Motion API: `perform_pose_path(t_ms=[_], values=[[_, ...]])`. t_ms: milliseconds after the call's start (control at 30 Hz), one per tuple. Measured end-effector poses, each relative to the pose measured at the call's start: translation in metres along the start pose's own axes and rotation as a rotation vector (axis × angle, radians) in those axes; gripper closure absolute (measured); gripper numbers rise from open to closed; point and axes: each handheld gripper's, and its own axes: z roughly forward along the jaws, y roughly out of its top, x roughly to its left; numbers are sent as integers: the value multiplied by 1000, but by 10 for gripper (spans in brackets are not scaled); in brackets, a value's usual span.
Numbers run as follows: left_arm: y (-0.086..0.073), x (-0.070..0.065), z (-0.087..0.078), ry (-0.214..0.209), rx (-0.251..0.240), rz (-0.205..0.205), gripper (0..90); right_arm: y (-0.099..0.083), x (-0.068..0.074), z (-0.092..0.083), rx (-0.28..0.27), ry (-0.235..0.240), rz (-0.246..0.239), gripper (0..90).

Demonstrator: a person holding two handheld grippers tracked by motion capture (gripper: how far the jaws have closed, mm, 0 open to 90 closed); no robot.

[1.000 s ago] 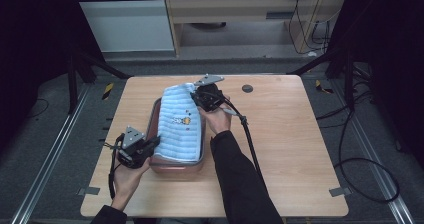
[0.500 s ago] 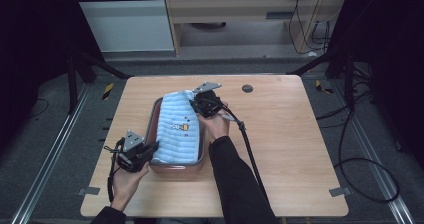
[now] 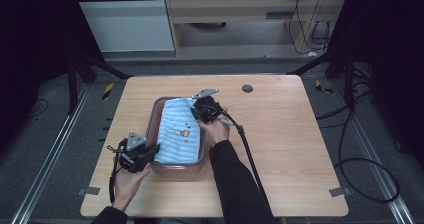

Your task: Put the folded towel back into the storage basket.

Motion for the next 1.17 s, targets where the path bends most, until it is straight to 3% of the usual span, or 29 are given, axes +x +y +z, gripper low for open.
perform_pose_path(t_ms=[133,300,433,567,600,733,867,933,1033,1167], values=[[1,2,-3,2,-19,-11,771,-1,0,-1,-3,-13,-8,708],[5,2,-10,-1,-53,-20,744,1,-6,-15,-43,-37,-3,639],[10,4,-18,-28,-98,-24,701,1,-15,-40,-122,-56,20,531],[12,6,-23,-20,-119,-30,663,-3,-21,-58,-159,-70,38,442],[13,9,-26,-14,-133,-35,630,-7,-27,-70,-180,-86,42,386],[14,14,-29,0,-147,-38,544,-14,-37,-87,-196,-103,63,322],[14,22,-30,17,-163,-45,466,-34,-55,-115,-200,-142,103,266],[14,24,-30,21,-165,-46,456,-40,-60,-119,-196,-153,106,258],[13,30,-29,27,-166,-42,394,-64,-74,-136,-175,-176,142,238],[12,35,-29,34,-170,-42,360,-84,-81,-149,-162,-185,154,235]])
